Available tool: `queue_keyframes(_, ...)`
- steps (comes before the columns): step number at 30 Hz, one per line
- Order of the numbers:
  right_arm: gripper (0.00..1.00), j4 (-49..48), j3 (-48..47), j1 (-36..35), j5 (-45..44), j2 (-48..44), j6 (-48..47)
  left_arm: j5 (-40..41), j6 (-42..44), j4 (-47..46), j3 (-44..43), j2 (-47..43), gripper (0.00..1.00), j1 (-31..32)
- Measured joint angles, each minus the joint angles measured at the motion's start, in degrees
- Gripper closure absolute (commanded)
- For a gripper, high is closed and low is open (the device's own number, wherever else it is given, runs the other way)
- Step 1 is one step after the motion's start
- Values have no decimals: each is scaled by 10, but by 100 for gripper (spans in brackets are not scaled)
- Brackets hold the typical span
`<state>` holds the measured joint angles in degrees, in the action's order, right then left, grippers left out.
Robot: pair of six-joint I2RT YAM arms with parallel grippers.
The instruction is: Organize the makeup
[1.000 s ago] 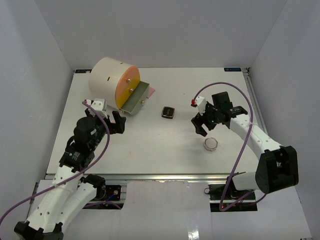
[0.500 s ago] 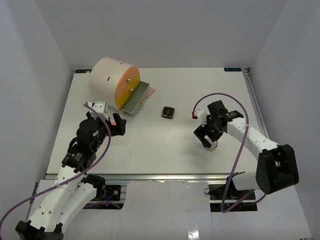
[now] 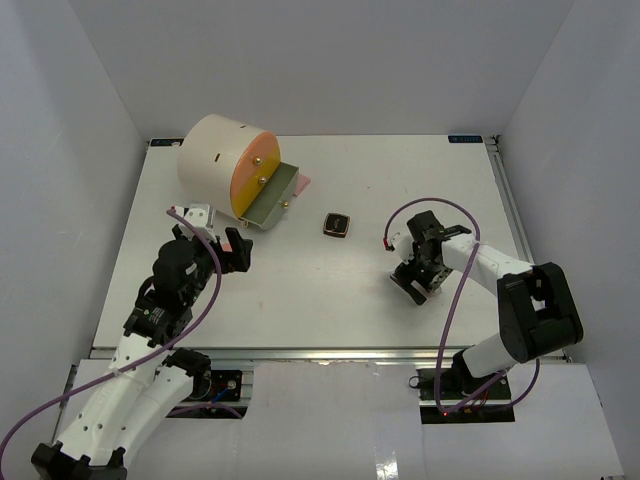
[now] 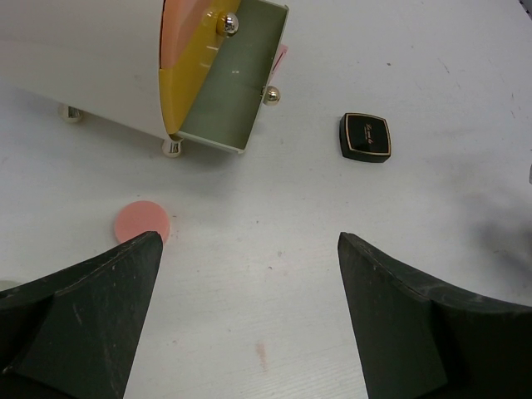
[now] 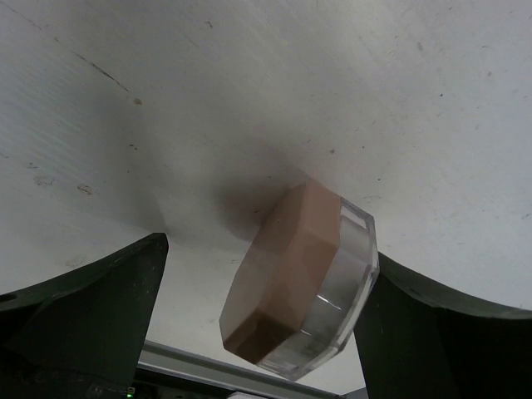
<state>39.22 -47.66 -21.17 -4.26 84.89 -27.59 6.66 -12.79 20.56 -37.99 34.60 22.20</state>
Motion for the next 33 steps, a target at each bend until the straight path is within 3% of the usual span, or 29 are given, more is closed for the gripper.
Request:
queue_keyframes(4, 10, -2, 3, 0, -3, 0, 0, 0, -1, 0, 1, -2, 2, 0)
queue_keyframes(8, 2, -4, 3, 0, -8, 0, 2, 0, -2, 0, 1, -4, 2, 0)
queue_keyframes(16, 35, -7, 3, 0, -31, 0, 13, 0, -2, 0, 1, -7, 2, 0)
queue_keyframes(19, 64, -7, 3, 0, -42, -1, 15, 0, -2, 0, 1, -8, 2, 0)
queue_keyframes(24, 89, -3, -5, 0, -53, -11, 11, 0, -2, 0, 1, -8, 2, 0)
queue_keyframes(28, 92, 3, -23, 0, -47, -19, -2, 2, -2, 0, 1, -9, 2, 0)
queue_keyframes(33, 92, 46, -119, -3, 58, -9, -40, 10, -2, 0, 1, -14, 2, 0)
